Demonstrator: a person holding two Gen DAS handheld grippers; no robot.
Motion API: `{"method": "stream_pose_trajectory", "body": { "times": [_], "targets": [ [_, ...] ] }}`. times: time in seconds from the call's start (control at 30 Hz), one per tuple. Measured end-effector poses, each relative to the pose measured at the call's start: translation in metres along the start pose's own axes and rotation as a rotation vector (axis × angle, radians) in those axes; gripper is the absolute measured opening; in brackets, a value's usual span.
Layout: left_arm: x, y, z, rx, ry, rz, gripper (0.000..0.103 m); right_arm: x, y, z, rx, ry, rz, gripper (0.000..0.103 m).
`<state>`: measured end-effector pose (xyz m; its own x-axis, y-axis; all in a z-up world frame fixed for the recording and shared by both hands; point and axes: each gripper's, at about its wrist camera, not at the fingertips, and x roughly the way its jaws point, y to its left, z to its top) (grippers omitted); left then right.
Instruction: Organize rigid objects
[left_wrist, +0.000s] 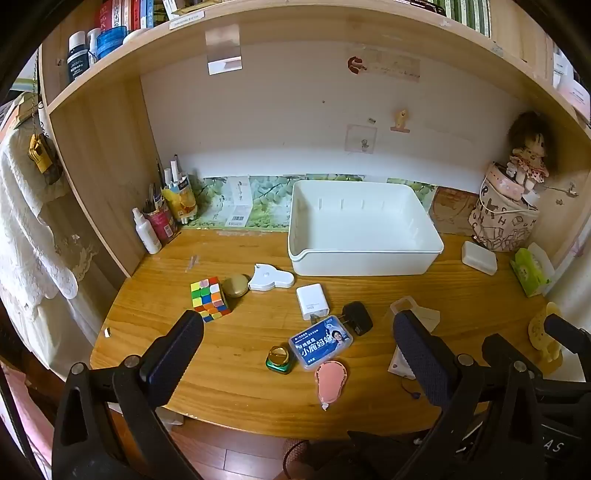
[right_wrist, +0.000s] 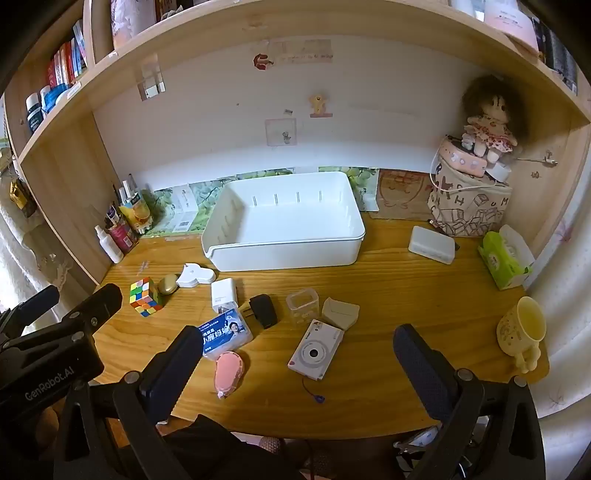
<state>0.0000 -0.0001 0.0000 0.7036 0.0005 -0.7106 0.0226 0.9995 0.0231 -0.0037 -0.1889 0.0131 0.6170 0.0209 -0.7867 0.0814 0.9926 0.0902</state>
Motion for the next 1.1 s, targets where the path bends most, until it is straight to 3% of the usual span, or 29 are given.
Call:
{"method": "stream_pose_trajectory", "body": {
  "times": [1.1],
  "targets": [
    [0.016, 0.009, 0.002, 0.004, 0.035, -0.088, 0.102, 0.006, 0.013, 0.003, 0.028, 0.022, -0.074, 0.103]
  ]
}}
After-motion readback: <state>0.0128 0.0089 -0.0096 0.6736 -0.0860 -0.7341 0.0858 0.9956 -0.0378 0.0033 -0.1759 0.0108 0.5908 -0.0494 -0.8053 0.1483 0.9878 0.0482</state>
